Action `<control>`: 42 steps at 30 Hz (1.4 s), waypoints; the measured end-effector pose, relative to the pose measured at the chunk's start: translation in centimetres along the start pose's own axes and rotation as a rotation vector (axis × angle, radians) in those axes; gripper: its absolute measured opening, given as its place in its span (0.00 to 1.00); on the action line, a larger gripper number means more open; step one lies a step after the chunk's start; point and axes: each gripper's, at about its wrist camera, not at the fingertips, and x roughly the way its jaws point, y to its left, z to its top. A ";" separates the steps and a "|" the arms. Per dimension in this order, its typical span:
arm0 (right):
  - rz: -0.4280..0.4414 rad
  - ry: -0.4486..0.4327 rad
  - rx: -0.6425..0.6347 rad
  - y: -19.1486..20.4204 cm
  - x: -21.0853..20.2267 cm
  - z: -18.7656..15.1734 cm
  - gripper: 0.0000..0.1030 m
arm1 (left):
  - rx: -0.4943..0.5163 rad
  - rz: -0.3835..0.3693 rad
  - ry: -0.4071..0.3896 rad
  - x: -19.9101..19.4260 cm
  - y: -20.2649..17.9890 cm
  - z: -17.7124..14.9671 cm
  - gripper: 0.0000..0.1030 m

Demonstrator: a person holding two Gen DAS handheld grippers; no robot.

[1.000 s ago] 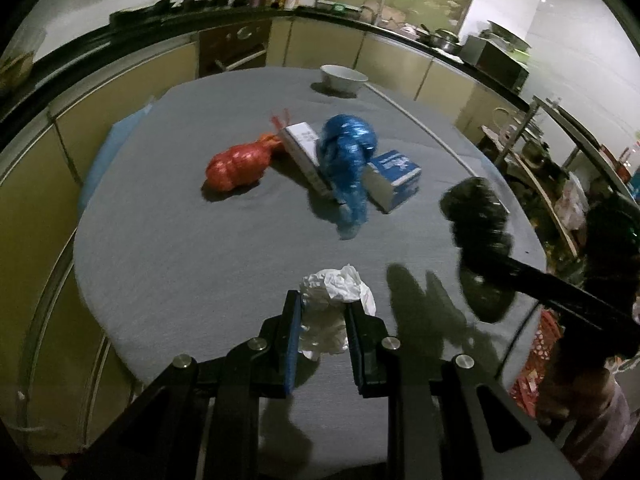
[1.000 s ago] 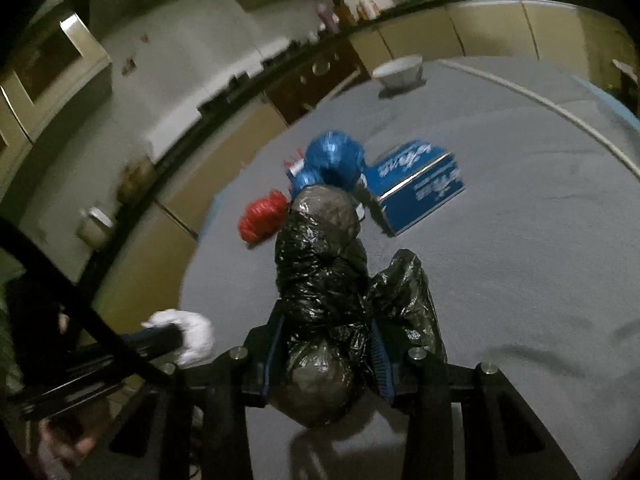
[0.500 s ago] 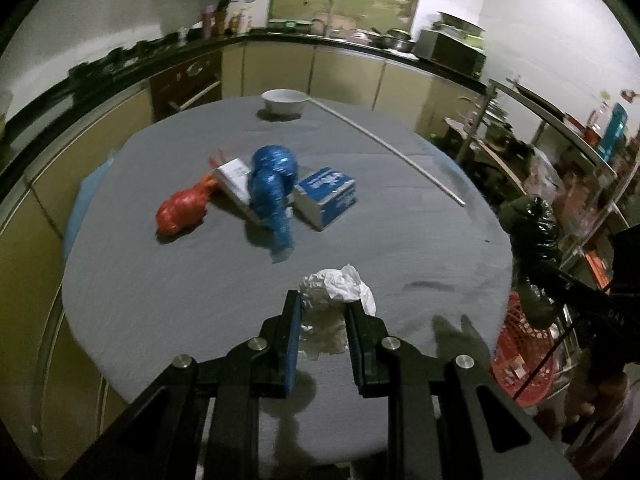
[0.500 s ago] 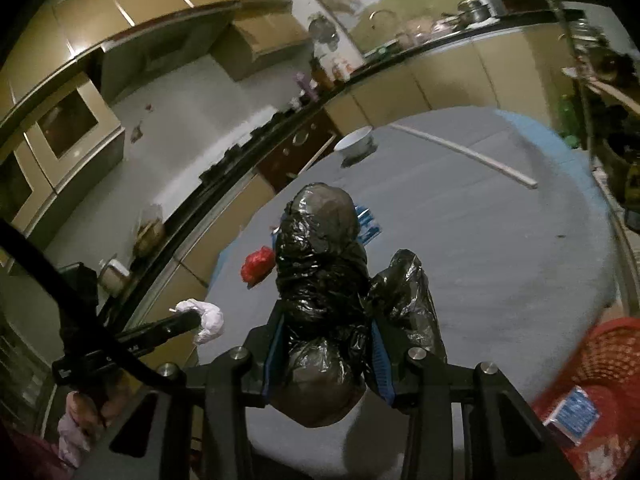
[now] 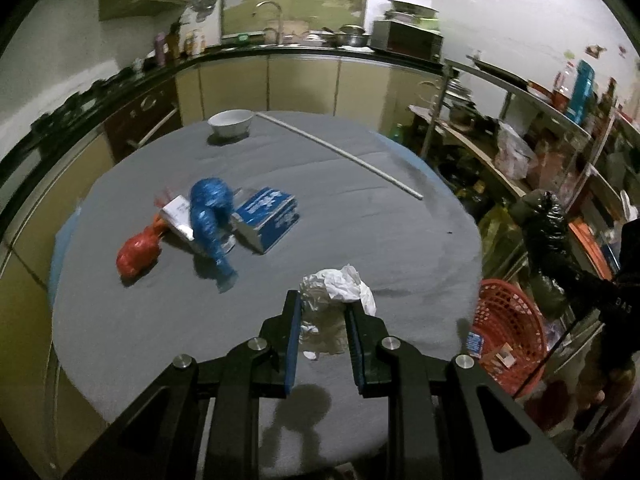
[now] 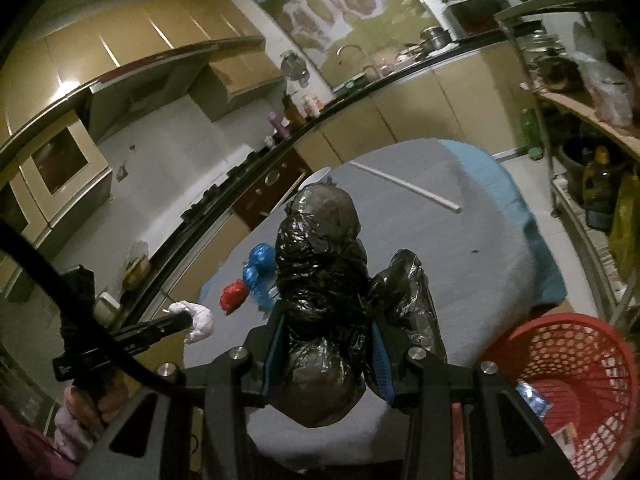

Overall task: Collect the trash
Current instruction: 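Lift and carry the black bag and white wad toward the red basket, then open both tools over the red basket to drop the items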

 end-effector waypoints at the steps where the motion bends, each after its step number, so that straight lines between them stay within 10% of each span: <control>1: -0.006 -0.004 0.003 -0.3 -0.4 0.0 0.40 | 0.016 -0.003 -0.002 0.0 -0.6 0.2 0.22; 21: -0.189 -0.140 0.128 -7.3 -9.9 -0.4 0.40 | 0.303 -0.195 -0.019 1.6 -14.3 3.1 0.22; 33: -0.276 -0.127 0.301 -13.7 -12.0 -4.0 0.42 | 0.413 -0.356 0.131 6.6 -22.5 0.1 0.23; 39: -0.324 -0.076 0.376 -16.6 -11.0 -5.9 0.51 | 0.468 -0.355 0.198 9.9 -25.1 -1.7 0.54; 42: -0.338 -0.024 0.444 -18.1 -9.6 -6.5 0.53 | 0.455 -0.335 0.231 11.0 -24.8 -2.1 0.54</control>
